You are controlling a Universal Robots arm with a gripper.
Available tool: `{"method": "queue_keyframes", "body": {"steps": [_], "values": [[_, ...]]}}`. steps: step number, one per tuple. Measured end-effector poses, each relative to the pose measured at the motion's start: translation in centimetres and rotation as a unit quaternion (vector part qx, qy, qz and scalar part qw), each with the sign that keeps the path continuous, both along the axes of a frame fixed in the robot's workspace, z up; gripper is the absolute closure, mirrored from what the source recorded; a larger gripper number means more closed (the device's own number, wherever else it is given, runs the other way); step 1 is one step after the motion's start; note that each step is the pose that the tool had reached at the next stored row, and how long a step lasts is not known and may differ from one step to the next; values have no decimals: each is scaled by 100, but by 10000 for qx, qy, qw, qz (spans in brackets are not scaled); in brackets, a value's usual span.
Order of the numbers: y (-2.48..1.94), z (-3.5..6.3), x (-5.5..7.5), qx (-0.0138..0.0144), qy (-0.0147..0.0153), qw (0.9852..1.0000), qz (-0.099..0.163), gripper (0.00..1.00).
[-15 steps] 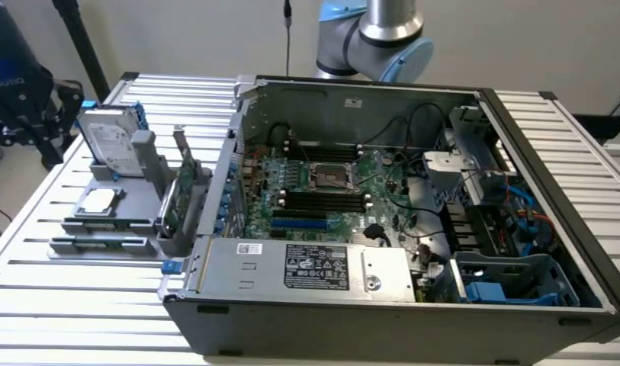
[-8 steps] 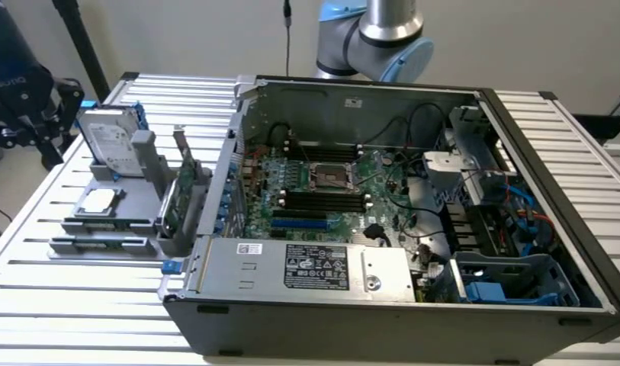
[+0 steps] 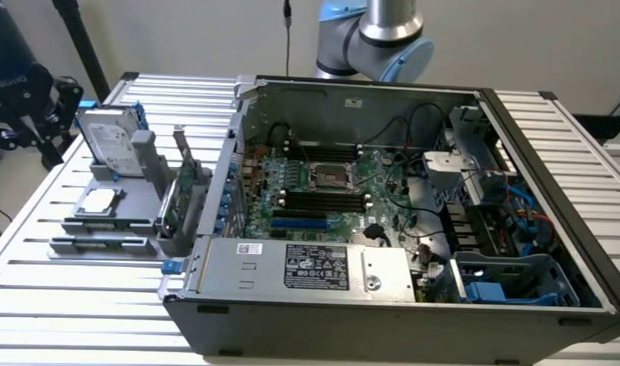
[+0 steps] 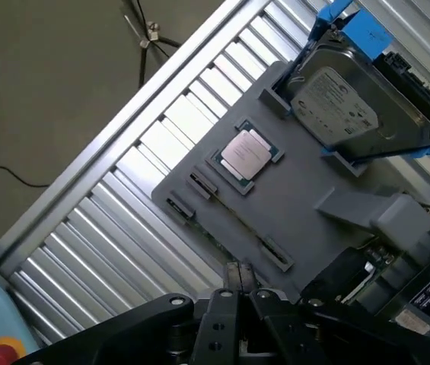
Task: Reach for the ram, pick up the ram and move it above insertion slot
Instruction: 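Pick up the ram and move it above insertion slot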
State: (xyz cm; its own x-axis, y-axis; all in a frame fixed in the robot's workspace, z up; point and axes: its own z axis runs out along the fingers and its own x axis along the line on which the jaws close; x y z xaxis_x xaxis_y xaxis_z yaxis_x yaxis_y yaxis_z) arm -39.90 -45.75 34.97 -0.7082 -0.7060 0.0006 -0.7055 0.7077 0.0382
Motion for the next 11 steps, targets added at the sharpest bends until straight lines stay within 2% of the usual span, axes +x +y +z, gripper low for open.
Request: {"method": "queue_keyframes", "body": {"steps": [3,6,11], "values": [[0,-2,0,0,0,9996,275,89],[0,-4,-1,0,0,9985,541,89],[0,-7,0,0,0,9950,998,89]]}}
